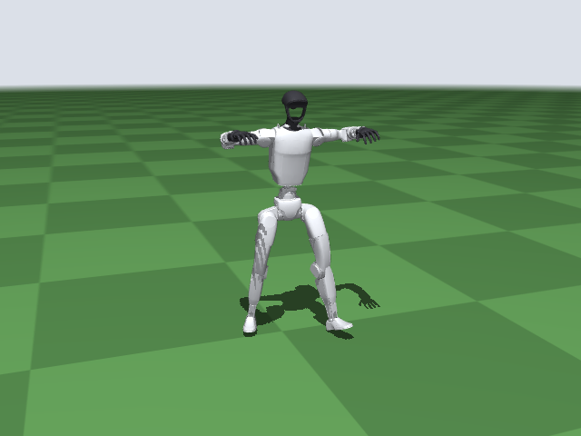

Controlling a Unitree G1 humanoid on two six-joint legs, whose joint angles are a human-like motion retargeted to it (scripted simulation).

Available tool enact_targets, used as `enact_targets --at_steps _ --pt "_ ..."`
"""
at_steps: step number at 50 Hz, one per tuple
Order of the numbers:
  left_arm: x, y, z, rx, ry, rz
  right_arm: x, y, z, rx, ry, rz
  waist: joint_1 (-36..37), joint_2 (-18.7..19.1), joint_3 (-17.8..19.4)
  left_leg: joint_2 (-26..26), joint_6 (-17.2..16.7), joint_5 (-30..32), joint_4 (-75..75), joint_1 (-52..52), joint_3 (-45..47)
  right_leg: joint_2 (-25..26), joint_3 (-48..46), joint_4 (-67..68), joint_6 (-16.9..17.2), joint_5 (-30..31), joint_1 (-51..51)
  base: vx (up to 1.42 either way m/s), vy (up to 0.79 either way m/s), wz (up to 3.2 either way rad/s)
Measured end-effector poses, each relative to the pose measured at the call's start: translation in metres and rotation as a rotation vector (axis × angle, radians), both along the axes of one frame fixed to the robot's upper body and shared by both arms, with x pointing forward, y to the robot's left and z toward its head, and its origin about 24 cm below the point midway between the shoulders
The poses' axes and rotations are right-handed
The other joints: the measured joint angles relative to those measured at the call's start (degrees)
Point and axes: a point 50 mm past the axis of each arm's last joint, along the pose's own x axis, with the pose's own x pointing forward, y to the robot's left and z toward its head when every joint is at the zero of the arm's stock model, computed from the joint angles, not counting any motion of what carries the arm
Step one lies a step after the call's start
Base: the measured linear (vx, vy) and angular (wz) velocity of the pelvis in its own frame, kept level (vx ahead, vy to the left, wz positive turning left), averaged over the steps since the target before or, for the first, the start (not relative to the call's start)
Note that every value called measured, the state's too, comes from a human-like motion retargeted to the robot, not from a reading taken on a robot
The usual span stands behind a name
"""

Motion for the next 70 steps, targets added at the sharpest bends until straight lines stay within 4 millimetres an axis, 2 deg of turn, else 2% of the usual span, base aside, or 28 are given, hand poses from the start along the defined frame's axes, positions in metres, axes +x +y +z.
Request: enact_targets --at_steps 5,10,14,18,22,25,28,35,50,60,70 --pt "-0.001 -0.009 0.006 -0.003 -0.016 -0.034 -0.005 -0.004 0.000 0.015 -0.010 -0.029 -0.3 1.4 -0.8 0.0 0.6 3.8 0.7 1.1 -1.8 -0.9 0.1 4.1 -1.6 0.3 0.4 0.31 0.32 -0.01" --pt "0.000 -0.011 0.006 -0.027 -0.017 -0.043 -0.006 -0.003 -0.003 0.043 -0.026 -0.022 -2.0 3.0 -0.5 -0.5 1.1 0.5 3.2 2.3 -2.6 -2.7 0.8 16.9 -4.7 3.8 -4.0 0.26 0.33 0.10" --pt "0.000 -0.013 0.005 -0.025 -0.009 -0.054 -0.002 0.002 -0.003 0.009 -0.001 -0.001 -3.4 4.3 0.2 -0.6 1.2 -1.2 3.8 3.8 -3.0 -0.4 5.4 23.6 -4.6 4.6 -8.7 0.19 0.24 0.09" --pt "0.000 -0.014 0.008 -0.022 -0.026 -0.064 -0.002 0.002 0.001 0.005 -0.013 -0.002 -4.9 4.1 0.6 -2.1 1.3 -2.8 4.4 4.4 -3.4 1.2 5.1 18.2 -2.5 5.0 -10.4 0.15 0.14 0.14" --pt "0.001 -0.013 0.012 -0.005 -0.042 -0.042 0.000 0.002 0.004 0.005 -0.021 -0.007 -5.5 2.3 0.9 -4.5 0.6 -4.0 4.7 5.0 -2.6 0.2 0.0 6.5 -2.0 4.9 -10.2 0.13 0.06 0.02" --pt "0.002 -0.011 0.013 0.005 -0.036 -0.028 0.003 0.002 0.005 -0.010 -0.009 -0.010 -5.9 1.2 0.9 -6.1 0.4 -4.8 5.2 5.7 -2.5 0.5 1.7 0.6 -1.9 7.3 -10.1 0.13 0.02 0.09" --pt "0.003 -0.011 0.011 0.000 -0.020 -0.024 0.006 0.002 0.006 -0.018 0.001 -0.014 -5.7 1.0 0.6 -6.4 0.2 -5.3 5.8 6.0 -2.5 0.2 2.1 0.0 -3.1 7.8 -9.2 0.12 -0.01 0.04" --pt "0.004 -0.007 0.006 -0.008 0.000 -0.008 0.007 -0.001 0.007 -0.033 0.018 -0.037 -3.8 -0.1 -1.8 -7.0 -0.9 -6.8 8.0 6.0 -1.3 -1.0 1.3 -1.9 -1.1 7.2 -7.6 0.14 -0.06 -0.08" --pt "-0.001 0.012 0.002 -0.048 0.031 0.077 -0.008 -0.008 0.008 -0.036 0.042 -0.077 -4.5 1.4 -4.2 -6.5 0.2 -7.8 8.8 6.5 -3.6 -0.4 -1.8 -1.9 -0.8 5.0 -4.8 0.10 -0.05 0.14" --pt "-0.019 0.028 0.004 -0.095 0.004 0.145 -0.030 -0.022 0.012 -0.024 0.021 -0.154 -3.6 1.7 -5.9 -6.2 0.9 -8.4 9.0 7.1 -3.4 -0.2 -1.8 -1.8 -0.8 4.4 -4.3 0.09 -0.03 -0.02" --pt "-0.017 0.022 0.002 -0.079 0.023 0.127 -0.025 -0.018 0.008 -0.008 0.026 -0.127 -3.6 1.3 -6.2 -6.0 1.5 -9.0 9.6 7.8 -3.3 -0.1 -1.7 -1.3 -1.0 3.6 -3.7 0.04 -0.01 -0.02"
